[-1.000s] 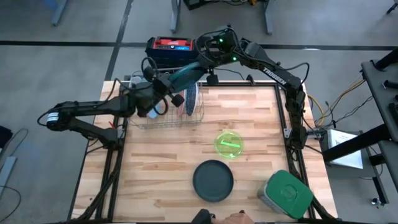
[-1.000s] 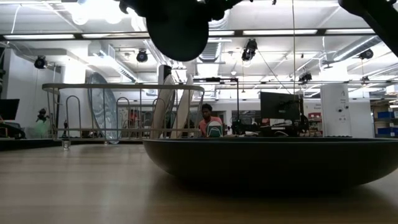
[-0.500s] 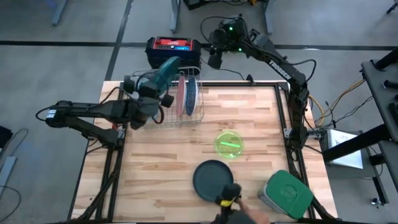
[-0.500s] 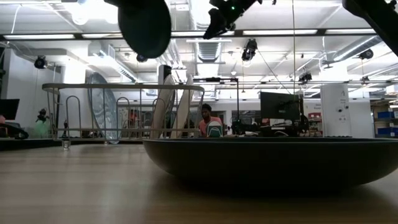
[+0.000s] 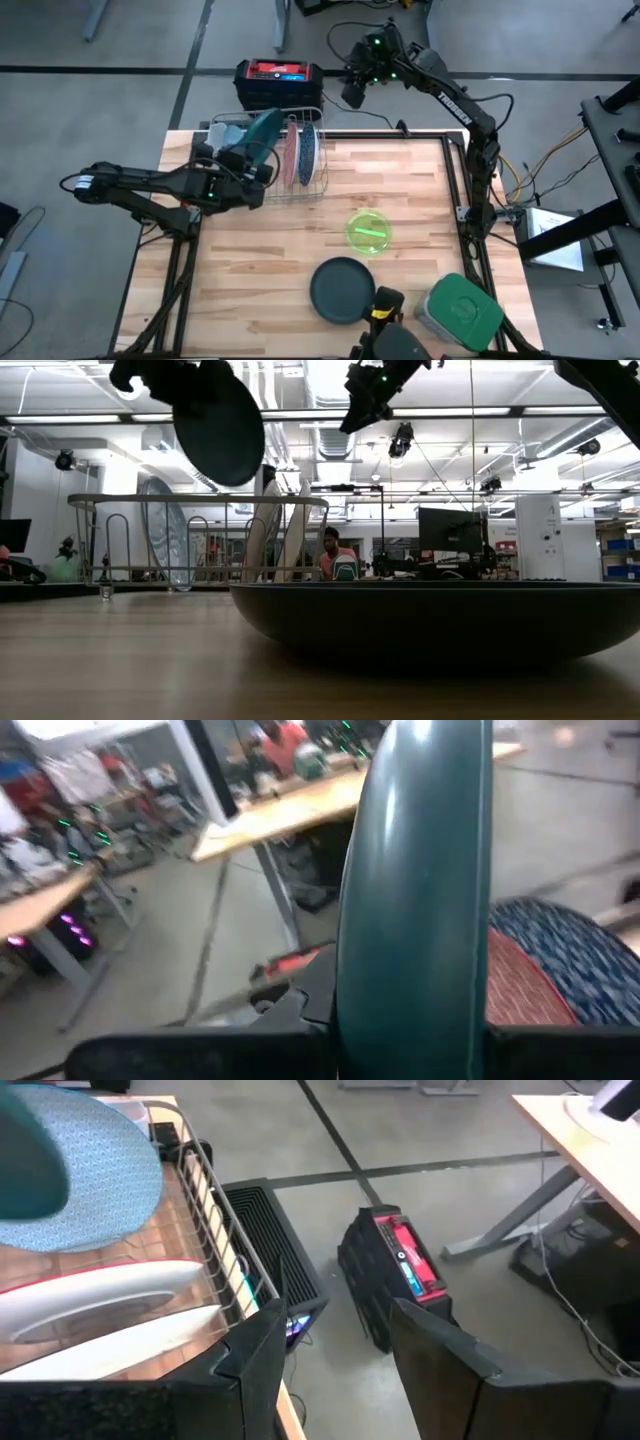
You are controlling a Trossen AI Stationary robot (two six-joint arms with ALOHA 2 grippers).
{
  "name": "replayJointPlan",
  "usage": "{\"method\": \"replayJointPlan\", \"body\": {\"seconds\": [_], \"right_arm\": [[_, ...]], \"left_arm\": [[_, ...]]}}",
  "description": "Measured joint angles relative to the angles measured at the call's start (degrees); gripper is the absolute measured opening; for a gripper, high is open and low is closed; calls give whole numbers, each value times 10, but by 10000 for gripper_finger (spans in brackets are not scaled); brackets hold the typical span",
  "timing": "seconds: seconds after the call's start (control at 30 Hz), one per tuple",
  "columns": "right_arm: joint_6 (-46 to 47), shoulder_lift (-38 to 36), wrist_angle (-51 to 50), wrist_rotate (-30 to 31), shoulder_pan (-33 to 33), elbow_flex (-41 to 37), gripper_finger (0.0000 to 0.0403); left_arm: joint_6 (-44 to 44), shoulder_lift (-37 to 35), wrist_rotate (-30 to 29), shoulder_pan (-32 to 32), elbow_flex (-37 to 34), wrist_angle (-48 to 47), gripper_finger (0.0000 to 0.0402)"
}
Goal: Sort dishes
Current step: Put the green plate into the dish rack
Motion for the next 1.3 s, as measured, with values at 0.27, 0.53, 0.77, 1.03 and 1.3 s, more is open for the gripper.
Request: {"method": "replayJointPlan", "body": {"seconds": [0.27, 0.53, 0.77, 1.03, 1.3], "right_arm": [[15, 0, -7, -1, 1, -1, 163], [16, 0, -15, -2, 6, -4, 167], [16, 1, -16, -2, 11, -10, 163], [16, 4, -3, -2, 16, -28, 167], [14, 6, -2, -2, 16, -46, 163]], "left_arm": [[-98, 0, 14, 18, -45, -35, 21], [-191, 3, 43, 30, -80, -89, 22], [-242, 18, 54, 32, -110, -88, 23], [-276, 76, 58, 51, -110, -87, 24], [-305, 138, 73, 76, -92, -83, 24]]}}
